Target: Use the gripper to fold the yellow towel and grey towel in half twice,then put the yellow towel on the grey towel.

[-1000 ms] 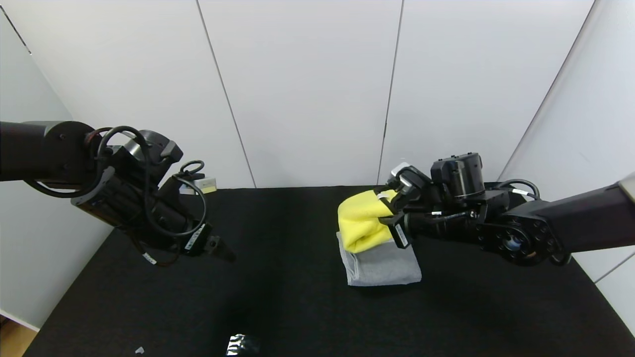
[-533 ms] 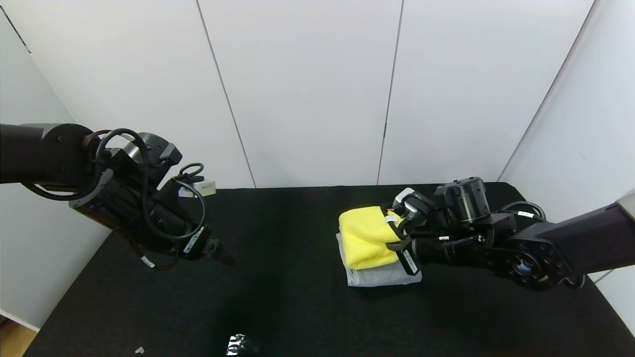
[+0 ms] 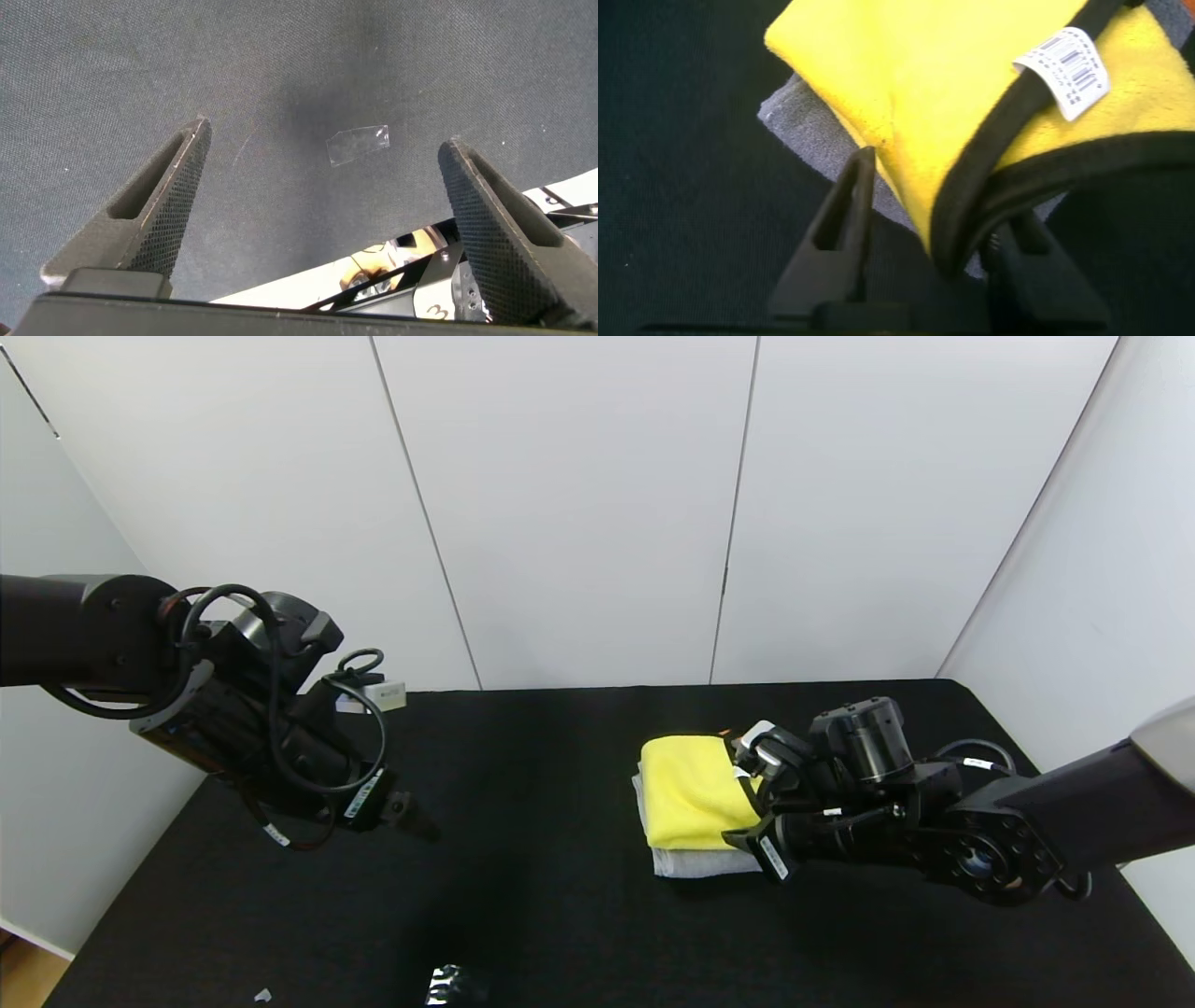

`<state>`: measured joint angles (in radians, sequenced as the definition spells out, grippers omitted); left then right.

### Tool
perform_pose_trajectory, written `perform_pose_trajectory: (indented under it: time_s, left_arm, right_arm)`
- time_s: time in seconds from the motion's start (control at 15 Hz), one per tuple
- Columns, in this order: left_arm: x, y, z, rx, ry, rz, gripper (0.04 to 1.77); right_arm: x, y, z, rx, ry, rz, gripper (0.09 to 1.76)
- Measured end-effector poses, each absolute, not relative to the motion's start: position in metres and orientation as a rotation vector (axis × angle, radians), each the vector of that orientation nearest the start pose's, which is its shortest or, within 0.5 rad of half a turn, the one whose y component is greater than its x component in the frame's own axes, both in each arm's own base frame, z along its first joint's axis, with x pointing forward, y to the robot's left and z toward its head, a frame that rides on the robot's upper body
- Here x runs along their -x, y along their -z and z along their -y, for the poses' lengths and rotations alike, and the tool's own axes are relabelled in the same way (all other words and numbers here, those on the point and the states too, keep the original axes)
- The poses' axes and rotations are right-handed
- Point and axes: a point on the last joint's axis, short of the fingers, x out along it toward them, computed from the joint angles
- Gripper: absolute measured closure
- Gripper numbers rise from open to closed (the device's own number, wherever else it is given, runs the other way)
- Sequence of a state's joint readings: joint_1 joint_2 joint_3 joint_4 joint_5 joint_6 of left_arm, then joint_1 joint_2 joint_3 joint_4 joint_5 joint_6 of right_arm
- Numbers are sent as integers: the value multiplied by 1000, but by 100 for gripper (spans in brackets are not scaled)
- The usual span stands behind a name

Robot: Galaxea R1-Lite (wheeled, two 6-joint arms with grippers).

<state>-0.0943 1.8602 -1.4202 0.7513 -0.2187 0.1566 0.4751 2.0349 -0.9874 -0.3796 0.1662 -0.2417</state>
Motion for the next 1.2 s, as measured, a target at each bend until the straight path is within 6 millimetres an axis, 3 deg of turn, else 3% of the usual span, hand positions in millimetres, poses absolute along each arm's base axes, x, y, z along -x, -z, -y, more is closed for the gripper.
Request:
perform_pose_trajectory:
  time_s: [0.27,0.53,1.0,1.2]
  left_arm:
    - [-311,-186,34,-61,367,-1172,9]
    - [-311,-186,34,-51,381,-1170,9]
    - [-308,-193,34,-52,380,-1145,9]
    - [-303,-199,32,-51,376,-1130,9]
  right_arm:
    - [-322,-95,-172,313,-689,-602,72]
    - [-320,-99,-170,272,-631,-619,49]
    - [-297,-109,-162,193,-561,-798,28]
    - [-286,-119,-158,194,-523,-800,24]
